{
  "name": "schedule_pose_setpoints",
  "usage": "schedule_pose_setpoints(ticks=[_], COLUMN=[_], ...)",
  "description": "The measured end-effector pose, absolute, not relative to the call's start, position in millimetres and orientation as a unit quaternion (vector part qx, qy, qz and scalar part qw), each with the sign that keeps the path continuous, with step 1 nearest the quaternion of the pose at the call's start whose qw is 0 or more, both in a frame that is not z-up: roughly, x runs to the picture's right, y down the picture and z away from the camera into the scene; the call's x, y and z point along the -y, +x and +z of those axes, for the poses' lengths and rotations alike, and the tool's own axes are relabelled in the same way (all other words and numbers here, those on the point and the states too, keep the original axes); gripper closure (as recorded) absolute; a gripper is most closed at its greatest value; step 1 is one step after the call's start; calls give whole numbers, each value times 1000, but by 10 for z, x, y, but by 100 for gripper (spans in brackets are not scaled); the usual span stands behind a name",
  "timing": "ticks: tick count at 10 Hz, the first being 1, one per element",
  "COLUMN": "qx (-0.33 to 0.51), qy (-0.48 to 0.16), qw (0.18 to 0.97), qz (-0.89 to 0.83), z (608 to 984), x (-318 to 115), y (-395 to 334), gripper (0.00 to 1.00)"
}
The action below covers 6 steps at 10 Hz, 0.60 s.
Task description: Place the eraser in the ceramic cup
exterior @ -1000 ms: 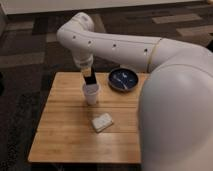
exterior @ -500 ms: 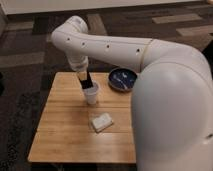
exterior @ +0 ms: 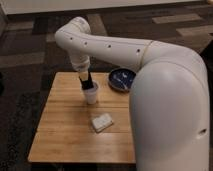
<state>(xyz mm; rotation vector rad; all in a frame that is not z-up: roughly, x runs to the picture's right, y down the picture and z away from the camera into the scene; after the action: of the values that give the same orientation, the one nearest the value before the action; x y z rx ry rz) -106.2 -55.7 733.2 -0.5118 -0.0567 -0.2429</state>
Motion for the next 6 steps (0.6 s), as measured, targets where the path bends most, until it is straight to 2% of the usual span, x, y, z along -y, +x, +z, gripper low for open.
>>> schedule_pose_setpoints(ticks=[1, 2, 3, 4, 6], qx=[28, 28, 29, 29, 28], qy=[-253, -253, -253, -252, -253], qw=[960, 960, 960, 960, 960], qz=[-120, -120, -121, -121, -120], z=[7332, 7330, 7329, 7330, 7339], x=[556, 555, 554, 556, 552], y=[-1059, -1070, -1082, -1079, -1070], gripper=[97, 89, 74, 66, 44])
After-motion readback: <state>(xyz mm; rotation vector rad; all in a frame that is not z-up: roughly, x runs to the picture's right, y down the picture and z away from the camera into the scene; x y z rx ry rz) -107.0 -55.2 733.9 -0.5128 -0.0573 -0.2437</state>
